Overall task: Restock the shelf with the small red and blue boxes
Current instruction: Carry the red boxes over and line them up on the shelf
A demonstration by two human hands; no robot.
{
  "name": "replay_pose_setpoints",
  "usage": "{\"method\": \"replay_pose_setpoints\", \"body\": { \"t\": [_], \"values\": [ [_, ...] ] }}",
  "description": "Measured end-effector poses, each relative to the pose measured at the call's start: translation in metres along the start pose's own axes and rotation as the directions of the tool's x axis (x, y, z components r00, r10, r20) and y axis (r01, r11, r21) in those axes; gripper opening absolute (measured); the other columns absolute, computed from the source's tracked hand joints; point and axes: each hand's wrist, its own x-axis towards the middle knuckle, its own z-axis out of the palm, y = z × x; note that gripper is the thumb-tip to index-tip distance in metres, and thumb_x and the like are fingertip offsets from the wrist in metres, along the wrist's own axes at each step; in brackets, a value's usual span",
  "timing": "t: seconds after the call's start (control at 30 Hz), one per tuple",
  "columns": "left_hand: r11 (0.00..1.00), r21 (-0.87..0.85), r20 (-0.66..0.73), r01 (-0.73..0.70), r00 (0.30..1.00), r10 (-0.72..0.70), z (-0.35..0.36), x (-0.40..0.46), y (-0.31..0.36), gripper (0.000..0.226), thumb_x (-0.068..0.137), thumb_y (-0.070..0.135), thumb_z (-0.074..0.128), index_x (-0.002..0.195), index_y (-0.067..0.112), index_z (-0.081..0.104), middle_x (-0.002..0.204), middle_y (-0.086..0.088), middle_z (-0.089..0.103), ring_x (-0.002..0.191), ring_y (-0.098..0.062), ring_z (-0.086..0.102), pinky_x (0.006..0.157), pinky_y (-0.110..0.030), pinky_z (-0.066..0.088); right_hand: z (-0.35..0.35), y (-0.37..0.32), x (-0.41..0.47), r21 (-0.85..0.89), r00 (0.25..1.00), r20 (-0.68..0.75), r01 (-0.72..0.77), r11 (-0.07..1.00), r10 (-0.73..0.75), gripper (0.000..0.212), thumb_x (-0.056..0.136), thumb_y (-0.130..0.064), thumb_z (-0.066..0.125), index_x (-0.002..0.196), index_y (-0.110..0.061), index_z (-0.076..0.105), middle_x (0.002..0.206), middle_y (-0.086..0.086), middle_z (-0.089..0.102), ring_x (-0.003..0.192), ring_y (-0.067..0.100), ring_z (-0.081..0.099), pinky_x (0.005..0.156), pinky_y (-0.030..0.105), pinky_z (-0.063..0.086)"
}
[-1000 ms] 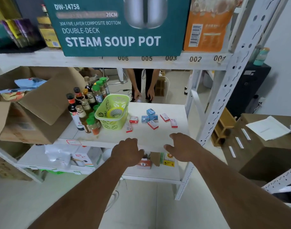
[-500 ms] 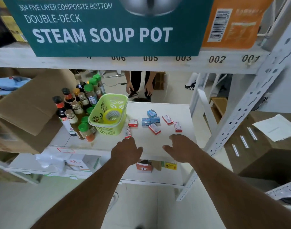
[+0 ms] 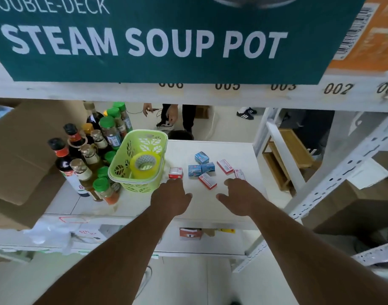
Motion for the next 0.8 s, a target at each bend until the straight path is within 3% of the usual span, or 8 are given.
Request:
{"method": "replay_pose_setpoints", "body": {
  "t": [0.4, 0.8],
  "values": [
    [1.0, 0.021, -0.02, -0.015, 1.0, 0.015, 0.006, 0.042, 0.012, 0.06, 0.092, 0.053, 0.05, 0.141, 0.021, 0.041, 0.139, -0.003, 0.05, 0.126, -0.024, 0.051, 0.1, -0.04, 0.047, -0.001, 0.014, 0.042, 0.041, 1.0, -0.016, 0.001, 0.999, 0.0, 0.058, 0.097, -0.057, 0.046, 0.138, -0.017, 0.051, 0.14, 0.005, 0.057, 0.127, 0.023, 0.054, 0.106, 0.044, 0.045],
    [0.999, 0.023, -0.029, 0.022, 0.999, -0.022, 0.025, 0.062, 0.0, 0.055, 0.092, 0.045, 0.058, 0.137, 0.017, 0.043, 0.135, -0.005, 0.05, 0.124, -0.025, 0.052, 0.1, -0.038, 0.047, 0.014, 0.016, 0.071, 0.067, 1.0, -0.026, 0.004, 0.998, -0.002, 0.059, 0.094, -0.058, 0.051, 0.136, -0.017, 0.053, 0.136, 0.003, 0.061, 0.12, 0.022, 0.059, 0.095, 0.037, 0.05]
  ]
}}
